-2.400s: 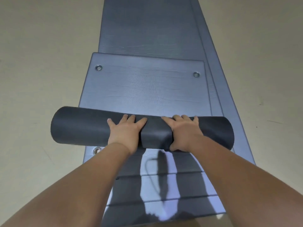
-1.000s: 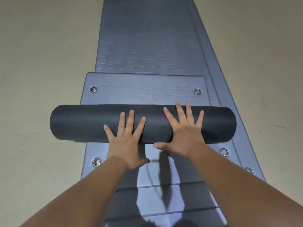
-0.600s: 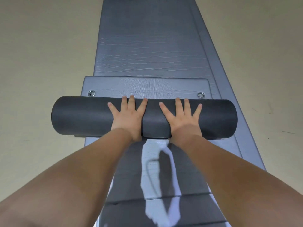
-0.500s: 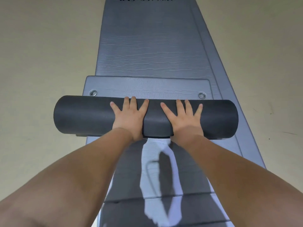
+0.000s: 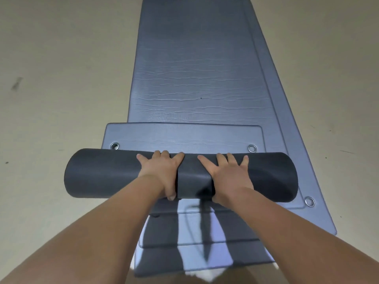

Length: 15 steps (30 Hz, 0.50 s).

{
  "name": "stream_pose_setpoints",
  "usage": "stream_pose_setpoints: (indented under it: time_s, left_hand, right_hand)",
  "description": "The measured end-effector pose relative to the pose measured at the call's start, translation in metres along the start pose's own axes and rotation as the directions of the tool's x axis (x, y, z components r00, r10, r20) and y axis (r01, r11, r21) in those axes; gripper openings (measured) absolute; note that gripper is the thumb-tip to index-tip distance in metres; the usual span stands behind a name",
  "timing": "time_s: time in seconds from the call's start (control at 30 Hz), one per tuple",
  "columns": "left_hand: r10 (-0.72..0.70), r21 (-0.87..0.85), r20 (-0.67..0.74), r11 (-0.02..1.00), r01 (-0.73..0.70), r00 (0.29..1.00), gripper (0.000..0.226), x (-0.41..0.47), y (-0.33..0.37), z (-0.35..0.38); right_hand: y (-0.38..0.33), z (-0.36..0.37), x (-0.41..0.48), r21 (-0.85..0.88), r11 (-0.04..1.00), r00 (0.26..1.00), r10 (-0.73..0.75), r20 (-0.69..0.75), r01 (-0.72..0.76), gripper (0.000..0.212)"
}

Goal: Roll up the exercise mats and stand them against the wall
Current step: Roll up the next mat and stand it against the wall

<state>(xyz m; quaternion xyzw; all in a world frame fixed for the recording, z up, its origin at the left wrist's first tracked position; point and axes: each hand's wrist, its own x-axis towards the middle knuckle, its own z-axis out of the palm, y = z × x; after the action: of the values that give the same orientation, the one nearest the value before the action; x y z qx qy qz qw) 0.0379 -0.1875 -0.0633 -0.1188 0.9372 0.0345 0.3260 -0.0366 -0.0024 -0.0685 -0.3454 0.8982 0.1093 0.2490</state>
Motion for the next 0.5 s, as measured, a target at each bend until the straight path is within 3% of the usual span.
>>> stream_pose_setpoints:
  time_s: [0.1, 0.2, 0.3, 0.4, 0.5]
  left_hand:
    - [-0.010, -0.021, 0.046, 1.000, 0.011, 0.999, 0.114, -0.005, -0.004, -0.003]
    - [-0.026, -0.071, 0.101, 0.997, 0.033, 0.995, 0.113, 0.002, -0.007, -0.018]
    - [-0.052, -0.060, 0.098, 0.997, 0.058, 0.994, 0.135, 0.006, -0.006, -0.019]
    - [-0.070, -0.005, -0.070, 0.998, 0.070, 0.995, 0.152, -0.004, -0.004, 0.005]
    - [0.000, 0.013, -0.346, 1.000, 0.005, 0.938, 0.137, -0.020, -0.005, 0.032]
  right_hand:
    - [-0.005, -0.003, -0.008, 0.059, 0.998, 0.999, -0.031, -0.008, 0.031, 0.126]
    - [-0.010, 0.009, -0.021, 0.100, 0.992, 0.992, -0.069, -0.104, 0.079, 0.139]
    - [-0.015, 0.031, -0.027, 0.127, 0.989, 0.982, -0.047, -0.183, 0.071, 0.134]
    - [-0.017, 0.044, -0.023, 0.166, 0.984, 0.970, -0.025, -0.244, 0.067, 0.125]
    - [-0.015, 0.039, -0.014, 0.157, 0.986, 0.968, -0.015, -0.251, 0.056, 0.118]
